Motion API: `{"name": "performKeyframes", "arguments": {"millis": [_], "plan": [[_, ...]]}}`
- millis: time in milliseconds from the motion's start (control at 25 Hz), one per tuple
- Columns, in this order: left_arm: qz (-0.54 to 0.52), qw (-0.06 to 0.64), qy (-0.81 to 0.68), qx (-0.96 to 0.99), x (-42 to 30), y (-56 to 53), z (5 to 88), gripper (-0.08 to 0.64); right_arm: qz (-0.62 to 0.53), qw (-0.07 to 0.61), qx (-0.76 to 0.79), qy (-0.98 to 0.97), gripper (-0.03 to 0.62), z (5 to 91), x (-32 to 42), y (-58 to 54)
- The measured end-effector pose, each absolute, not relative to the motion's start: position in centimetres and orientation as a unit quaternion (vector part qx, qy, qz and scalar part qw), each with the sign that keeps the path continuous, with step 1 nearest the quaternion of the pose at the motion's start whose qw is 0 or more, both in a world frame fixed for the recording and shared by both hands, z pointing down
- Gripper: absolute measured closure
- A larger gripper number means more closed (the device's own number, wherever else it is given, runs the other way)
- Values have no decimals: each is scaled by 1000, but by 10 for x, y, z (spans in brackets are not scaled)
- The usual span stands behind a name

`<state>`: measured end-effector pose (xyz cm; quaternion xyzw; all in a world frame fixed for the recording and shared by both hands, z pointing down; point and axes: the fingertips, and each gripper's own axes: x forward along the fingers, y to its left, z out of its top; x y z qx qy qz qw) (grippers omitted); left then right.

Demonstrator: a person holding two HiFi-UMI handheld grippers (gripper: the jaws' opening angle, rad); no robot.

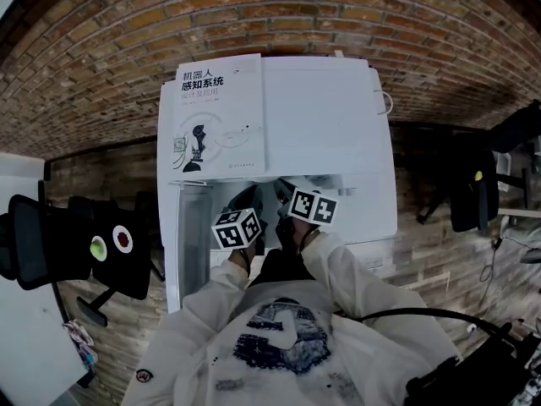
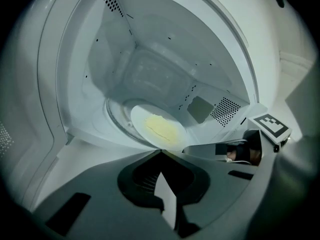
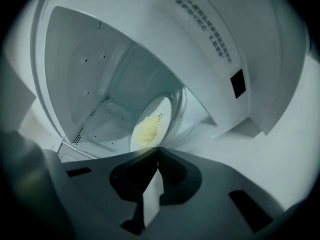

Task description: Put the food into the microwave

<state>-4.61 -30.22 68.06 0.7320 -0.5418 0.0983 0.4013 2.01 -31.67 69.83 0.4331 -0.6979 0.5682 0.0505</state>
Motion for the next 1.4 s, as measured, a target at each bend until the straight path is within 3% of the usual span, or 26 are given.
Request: {"name": "performKeyframes", "arguments": {"millis": [800,1400], "plan": [[106,382,-540,742,-50,-292,671,552,556,52,437,-706,578,692,23,-315],[118,259,-524,803,-32,-254,576,552,401,74,445,-797,578,595,69,-262]]}}
